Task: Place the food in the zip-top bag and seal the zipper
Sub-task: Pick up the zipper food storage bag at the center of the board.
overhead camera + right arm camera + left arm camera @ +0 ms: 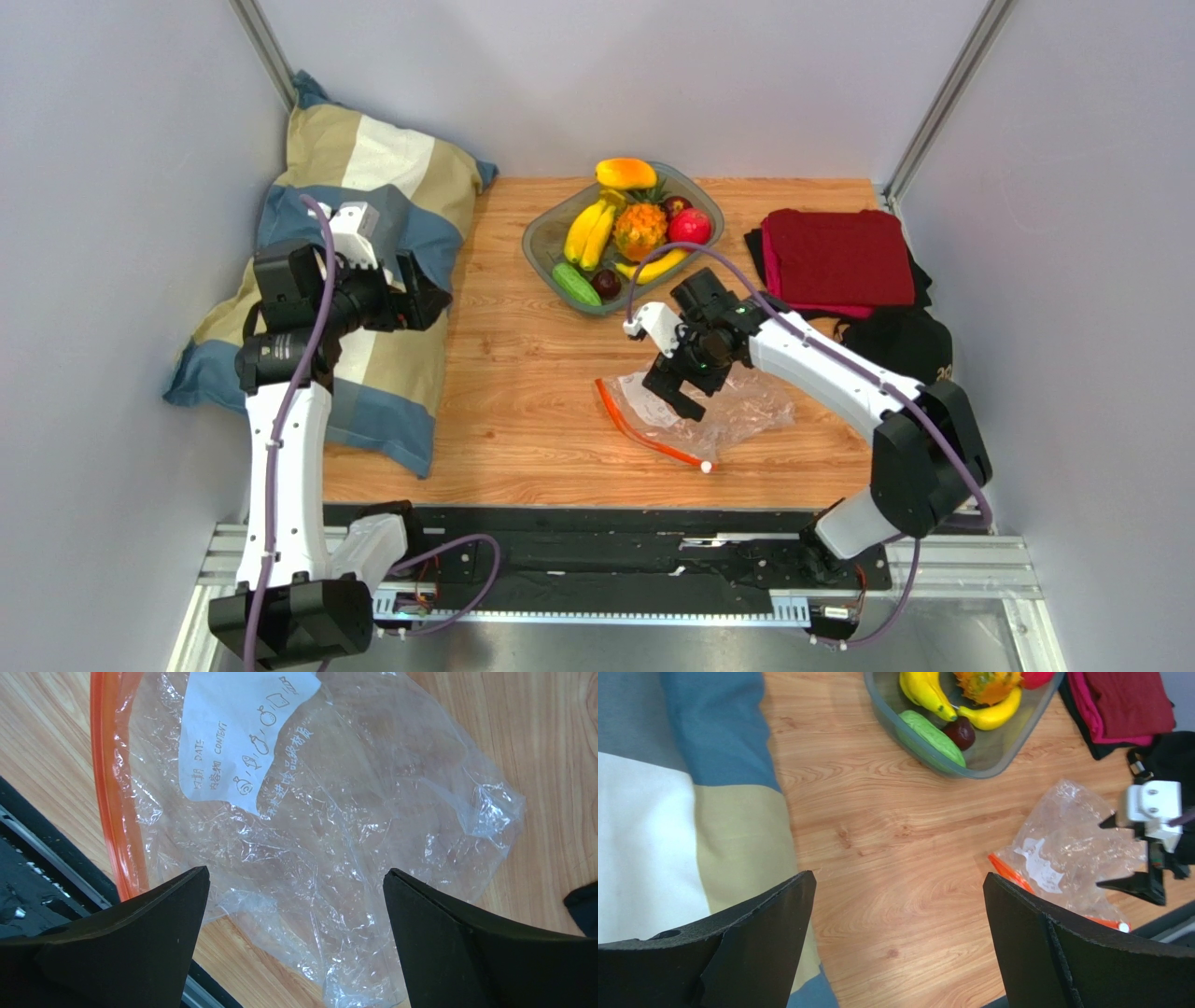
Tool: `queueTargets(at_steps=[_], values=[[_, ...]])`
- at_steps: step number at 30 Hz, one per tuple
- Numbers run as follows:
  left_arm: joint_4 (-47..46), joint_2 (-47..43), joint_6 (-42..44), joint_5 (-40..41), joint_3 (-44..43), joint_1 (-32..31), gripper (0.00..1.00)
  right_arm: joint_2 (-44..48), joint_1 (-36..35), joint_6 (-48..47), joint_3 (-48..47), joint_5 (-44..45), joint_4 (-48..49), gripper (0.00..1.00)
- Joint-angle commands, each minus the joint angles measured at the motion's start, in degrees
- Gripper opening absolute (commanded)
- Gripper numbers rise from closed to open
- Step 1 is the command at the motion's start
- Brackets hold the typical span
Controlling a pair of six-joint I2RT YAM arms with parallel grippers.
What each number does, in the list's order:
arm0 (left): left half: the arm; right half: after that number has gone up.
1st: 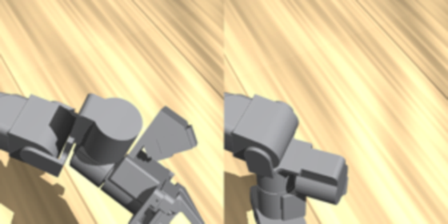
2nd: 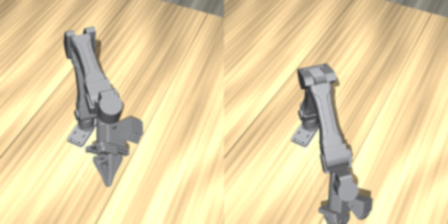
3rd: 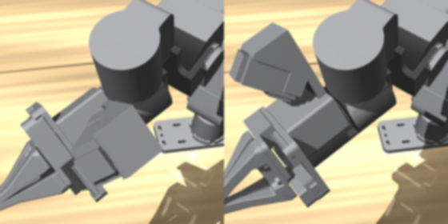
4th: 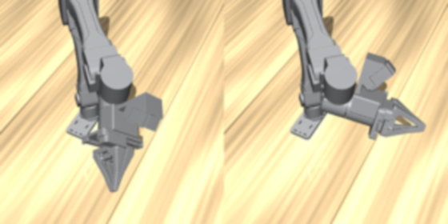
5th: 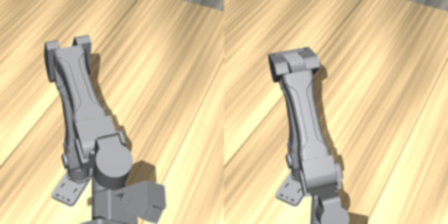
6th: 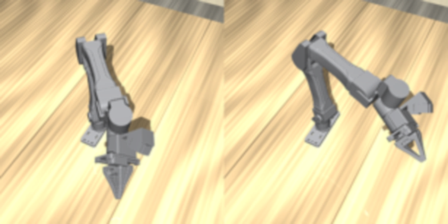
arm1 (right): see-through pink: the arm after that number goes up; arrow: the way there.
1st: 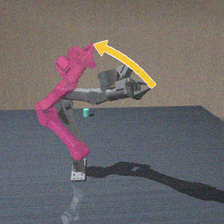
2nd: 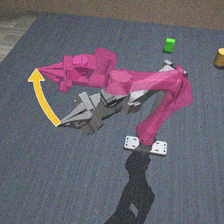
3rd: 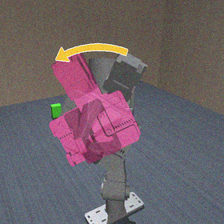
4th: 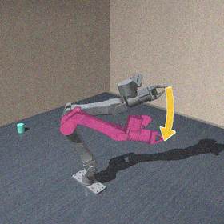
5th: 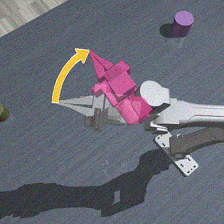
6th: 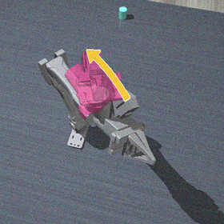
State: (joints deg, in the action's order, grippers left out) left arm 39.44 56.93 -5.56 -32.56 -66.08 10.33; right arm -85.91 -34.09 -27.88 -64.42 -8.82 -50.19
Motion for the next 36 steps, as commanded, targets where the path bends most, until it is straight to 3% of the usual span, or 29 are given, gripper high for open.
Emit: queueTargets(at_steps=[1, 16, 19, 22, 23, 25, 26, 27, 31, 36], values=[[-4.19, -2.96, 2.13, -6.54, 3.14, 0.13, 0.99, -3.64, -2.82, -4.38, -3.69, 4.86, 1.32, 1.0], [-7.1, -8.32, 5.47, -12.53, 11.06, -1.36, 0.99, -17.89, -3.88, -12.1, -7.73, 7.77, 8.8, 1.0], [-8.67, -8.24, 4.95, -12.62, 12.47, -2.85, 0.99, -19.03, -3.88, -13.34, -7.56, 6.19, 8.27, 0.9], [-10.61, -7.62, 3.37, -13.58, 14.22, -4.26, 0.98, -19.21, -3.62, -14.04, -6.51, 5.04, 8.27, 0.63], [-10.96, -7.36, 3.02, -13.59, 14.49, -4.7, 0.96, -19.03, -3.53, -14.13, -6.24, 4.87, 8.27, 0.48], [-12.19, -6.57, 1.61, -13.32, 15.19, -6.1, 0.92, -18.33, -3.01, -14.05, -5.46, 3.73, 8.09, 0.31], [-12.8, -6.39, 1.0, -13.06, 15.37, -6.46, 0.91, -17.55, -2.57, -13.96, -5.28, 3.29, 8.27, 0.13], [-14.29, -5.78, -0.66, -12.97, 16.07, -7.33, 0.88, -17.19, -2.13, -13.26, -5.19, 2.67, 8.18, 0.03], [-17.2, -4.11, -5.15, -11.31, 17.92, -10.14, 0.82, -15.52, 1.2, -10.1, -6.15, 0.83, 8.71, 0.0], [-21.14, -2.09, -10.07, -7.61, 22.83, -17.88, 0.81, -10.88, 4.9, -4.47, -8.35, -6.89, 8.71, 0.0]])
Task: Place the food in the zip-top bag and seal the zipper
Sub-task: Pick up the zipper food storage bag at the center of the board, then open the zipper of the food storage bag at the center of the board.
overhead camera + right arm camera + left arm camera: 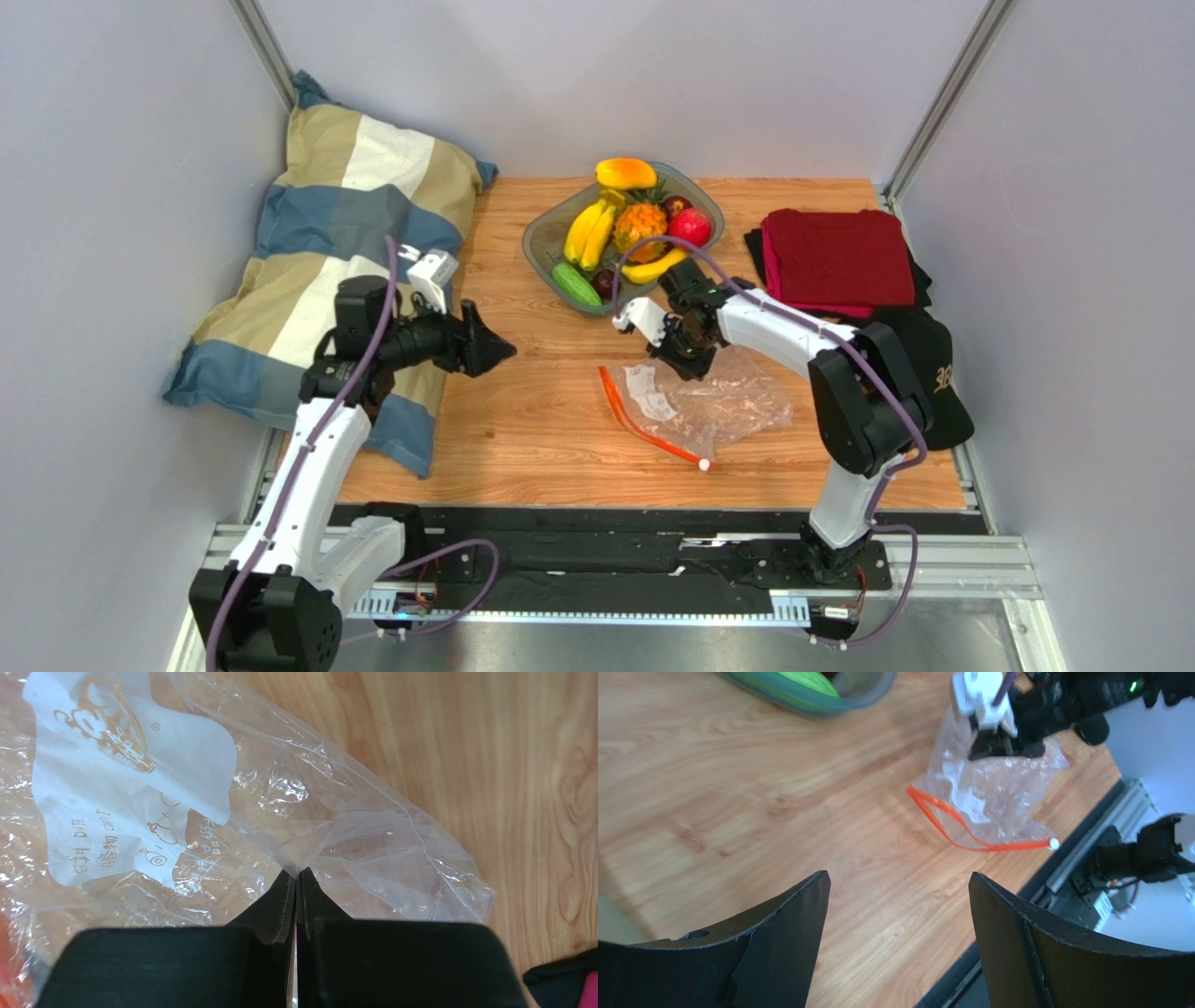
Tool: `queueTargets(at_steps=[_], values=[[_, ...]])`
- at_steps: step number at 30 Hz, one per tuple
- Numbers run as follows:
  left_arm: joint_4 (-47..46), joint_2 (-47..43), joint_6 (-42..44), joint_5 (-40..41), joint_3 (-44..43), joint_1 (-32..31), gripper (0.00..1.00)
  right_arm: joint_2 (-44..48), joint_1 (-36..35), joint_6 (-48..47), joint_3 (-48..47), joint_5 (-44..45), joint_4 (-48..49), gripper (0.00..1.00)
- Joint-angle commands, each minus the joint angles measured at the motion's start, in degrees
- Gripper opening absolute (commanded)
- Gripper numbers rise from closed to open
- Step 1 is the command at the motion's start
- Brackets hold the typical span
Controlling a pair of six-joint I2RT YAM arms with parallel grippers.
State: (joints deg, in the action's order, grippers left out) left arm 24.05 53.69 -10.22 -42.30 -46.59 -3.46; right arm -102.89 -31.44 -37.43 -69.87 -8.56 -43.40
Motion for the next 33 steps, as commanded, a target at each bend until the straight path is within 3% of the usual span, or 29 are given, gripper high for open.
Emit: queueTargets(at_steps=[1, 11, 22, 27, 28, 29, 31, 32, 33], values=[[-6.56, 1.67, -6.21, 2.83, 4.13, -4.7, 0.81, 6.82, 3.04, 6.91, -3.08, -8.39, 2.09, 0.0], [-17.28, 13.62, -12.89, 5.22, 3.71, -12.44, 0.84, 13.24, 4.72, 14.74, -3.87, -19.12, 2.61, 0.0], [-23.35, 15.92, -15.01, 5.65, 4.22, -18.85, 0.85, 12.8, 5.25, 21.61, -3.79, -22.11, 4.37, 0.0], [-23.44, 18.46, -15.35, 8.64, 3.26, -21.14, 0.8, 14.03, 5.78, 23.72, -3.26, -25.54, 5.25, 0.0], [-23.7, 18.81, -15.53, 8.47, 3.0, -21.15, 0.73, 14.38, 5.86, 24.5, -2.91, -25.81, 5.51, 0.0], [-22.92, 19.6, -15.45, 8.29, 1.86, -21.32, 0.57, 14.65, 6.04, 24.95, -2.73, -26.85, 5.78, 0.0], [-21.86, 20.48, -15.8, 7.07, 0.54, -21.32, 0.35, 15.61, 6.65, 27.13, -2.21, -27.48, 7.01, 0.0], [-20.99, 21.27, -16.41, 6.36, -0.95, -21.41, 0.06, 15.88, 6.92, 28.1, -2.03, -26.96, 8.14, 0.0], [-20.46, 21.45, -17.11, 5.92, -1.66, -21.41, 0.0, 16.14, 7.27, 29.07, -2.55, -26.25, 8.33, 0.02]])
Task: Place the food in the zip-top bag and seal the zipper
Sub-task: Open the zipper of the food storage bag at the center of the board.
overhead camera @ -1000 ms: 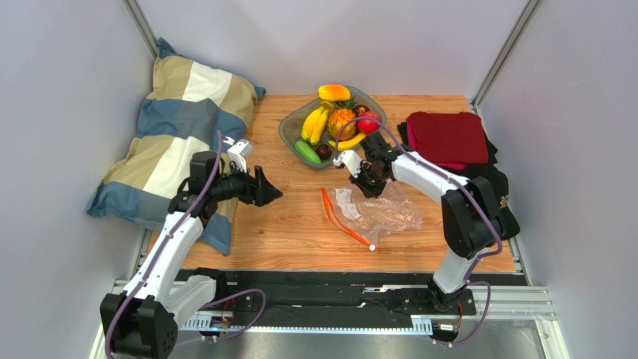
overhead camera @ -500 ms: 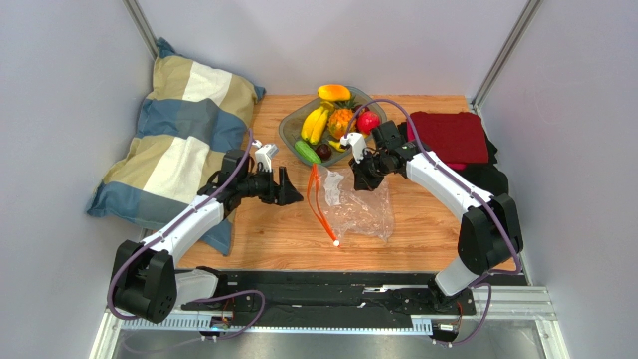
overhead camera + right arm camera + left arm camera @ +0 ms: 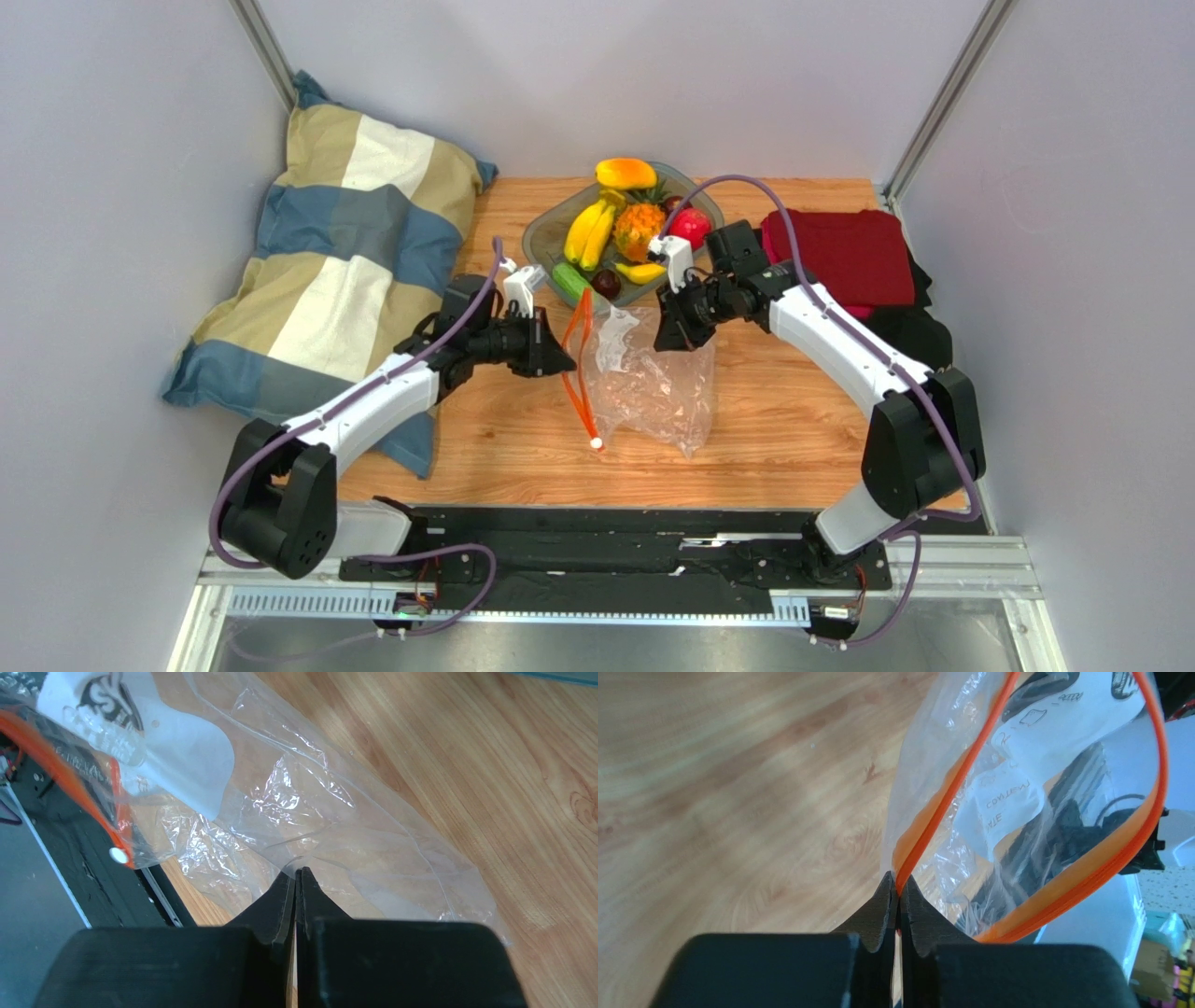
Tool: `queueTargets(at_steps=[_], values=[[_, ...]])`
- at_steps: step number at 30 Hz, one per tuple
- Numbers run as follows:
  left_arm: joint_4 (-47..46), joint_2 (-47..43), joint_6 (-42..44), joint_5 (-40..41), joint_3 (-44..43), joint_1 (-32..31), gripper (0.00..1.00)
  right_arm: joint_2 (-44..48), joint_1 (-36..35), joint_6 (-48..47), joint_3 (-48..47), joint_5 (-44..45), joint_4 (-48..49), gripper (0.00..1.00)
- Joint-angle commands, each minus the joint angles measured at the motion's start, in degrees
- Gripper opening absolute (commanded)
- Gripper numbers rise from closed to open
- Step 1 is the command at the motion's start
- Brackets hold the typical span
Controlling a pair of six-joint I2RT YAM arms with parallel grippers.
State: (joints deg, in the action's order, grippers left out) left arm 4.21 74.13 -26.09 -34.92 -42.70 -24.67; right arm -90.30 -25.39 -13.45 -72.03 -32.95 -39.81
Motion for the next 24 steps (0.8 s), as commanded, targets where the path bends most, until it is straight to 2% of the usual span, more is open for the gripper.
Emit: queueTargets(at_steps=[1, 4, 6, 9, 13, 17, 24], values=[[-0.26, 0.84, -2.2, -1.3, -6.25, -0.21, 0.0, 3.55, 1.48, 5.89, -0.83, -1.16, 4.57, 0.25], [1.84, 0.14, -6.25, 1.68, -8.8, -0.47, 0.0, 3.55, 4.19, 11.59, -4.5, -0.7, 3.87, 0.83], [4.22, 0.31, -8.71, 5.45, -12.05, -0.99, 0.0, 3.55, 7.17, 16.25, -6.8, -2.64, 3.08, 0.91], [11.77, 3.29, -12.31, 9.59, -18.98, -1.7, 0.0, 3.38, 9.73, 18.55, -12.42, -3.61, 0.27, 0.93], [20.39, 8.74, -20.29, 13.73, -27.59, -4.76, 0.0, 6.8, 9.92, 18.98, -13.14, -5.89, -0.27, 0.88], [22.51, 10.77, -22.87, 16.98, -32.0, -8.37, 0.0, 10.23, 9.57, 21.54, -9.89, -13.09, 1.84, 0.81], [23.83, 14.46, -25.59, 18.3, -38.51, -12.51, 0.0, 12.52, 6.41, 20.57, -8.04, -11.18, 1.32, 0.8]])
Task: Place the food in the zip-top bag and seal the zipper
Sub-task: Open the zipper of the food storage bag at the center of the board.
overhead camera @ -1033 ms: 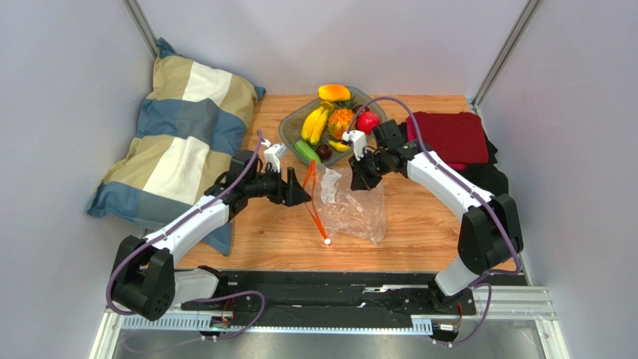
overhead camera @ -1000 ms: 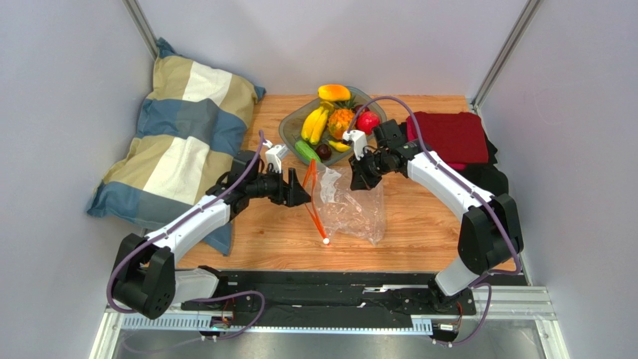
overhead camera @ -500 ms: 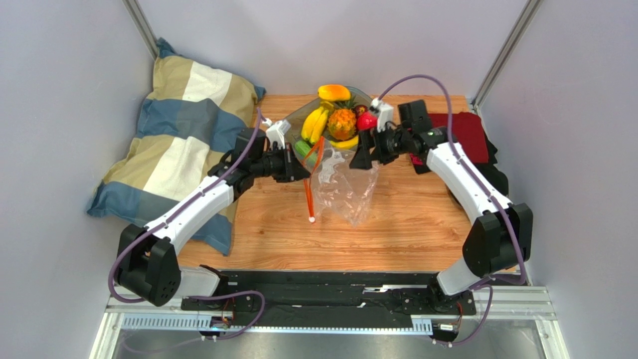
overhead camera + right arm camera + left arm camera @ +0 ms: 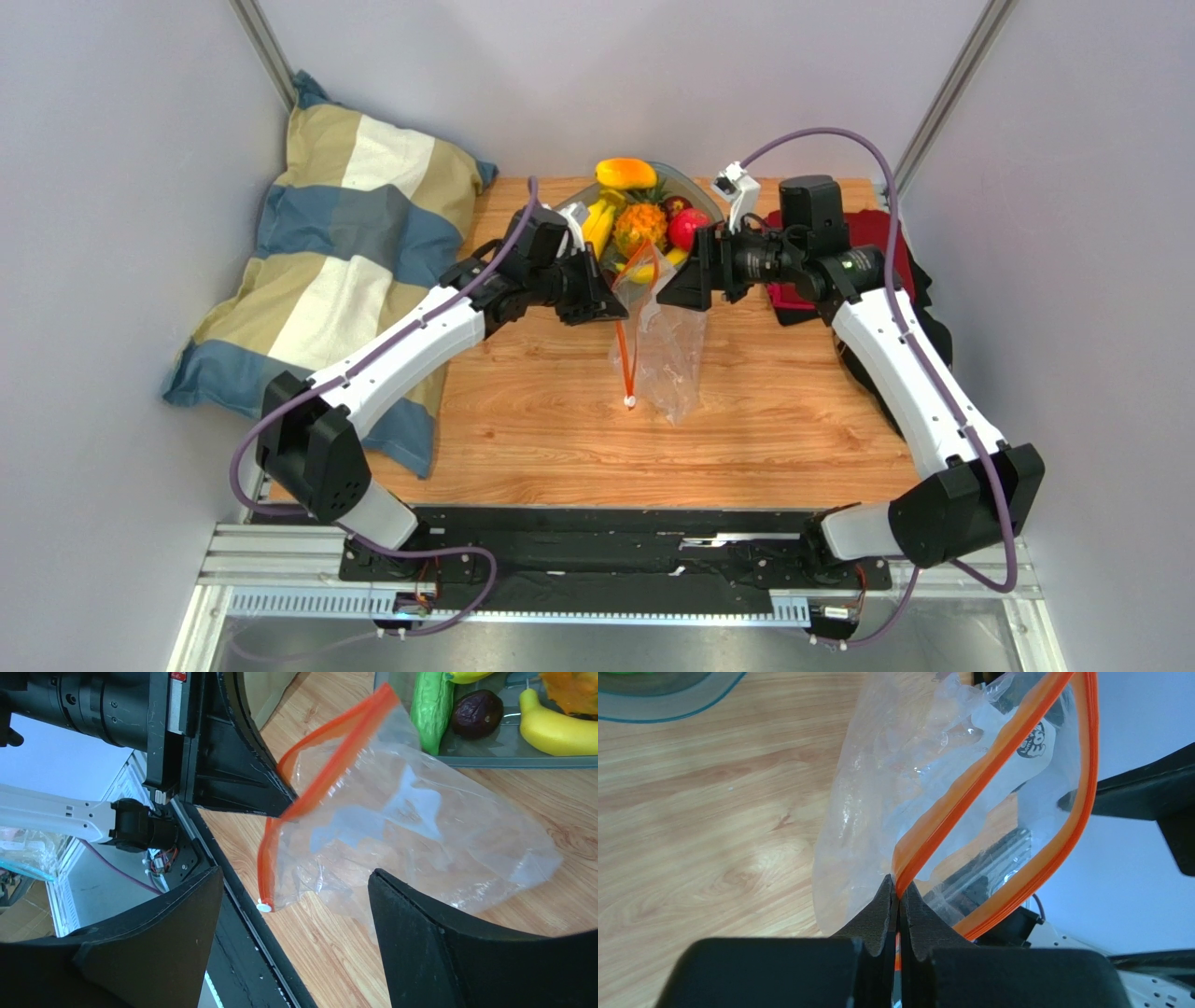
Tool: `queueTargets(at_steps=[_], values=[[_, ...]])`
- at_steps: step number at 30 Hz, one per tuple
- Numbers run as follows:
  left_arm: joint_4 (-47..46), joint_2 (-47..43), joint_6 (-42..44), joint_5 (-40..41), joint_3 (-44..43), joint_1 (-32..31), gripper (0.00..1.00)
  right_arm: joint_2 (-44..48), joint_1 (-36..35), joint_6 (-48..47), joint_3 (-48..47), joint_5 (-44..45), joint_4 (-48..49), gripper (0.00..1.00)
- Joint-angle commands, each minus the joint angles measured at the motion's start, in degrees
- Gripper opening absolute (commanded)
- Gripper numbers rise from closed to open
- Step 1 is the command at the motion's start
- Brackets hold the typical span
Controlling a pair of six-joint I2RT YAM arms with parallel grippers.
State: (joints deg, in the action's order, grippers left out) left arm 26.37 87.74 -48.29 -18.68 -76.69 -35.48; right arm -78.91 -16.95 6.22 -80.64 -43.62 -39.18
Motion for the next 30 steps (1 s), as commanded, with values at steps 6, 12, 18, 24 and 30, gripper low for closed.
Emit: queueTargets(at_steps=[6, 12, 18, 24, 30], values=[[0.88, 2.43, -4.26, 3.3, -7.08, -3.89, 0.0, 0.96, -7.65, -0.25, 1.63, 13.02, 0.42, 0.82], [-0.09, 1.2, -4.44, 3.74, -5.58, -4.15, 0.0, 0.08, -9.77, 2.21, 4.0, 18.65, 2.88, 0.75], [-1.23, -1.43, -1.2, 1.89, -3.47, -3.02, 0.0, 2.35, -8.72, 0.21, 7.51, 25.24, 1.92, 0.15], [-1.06, -4.59, 3.11, 1.45, 0.83, 3.56, 0.0, 5.7, 1.03, -2.17, 10.59, 20.5, -1.34, 0.0], [-0.88, -3.38, 20.75, 7.6, 1.01, 4.37, 0.0, 9.57, 8.95, -4.02, 12.35, 20.67, -2.92, 0.0]])
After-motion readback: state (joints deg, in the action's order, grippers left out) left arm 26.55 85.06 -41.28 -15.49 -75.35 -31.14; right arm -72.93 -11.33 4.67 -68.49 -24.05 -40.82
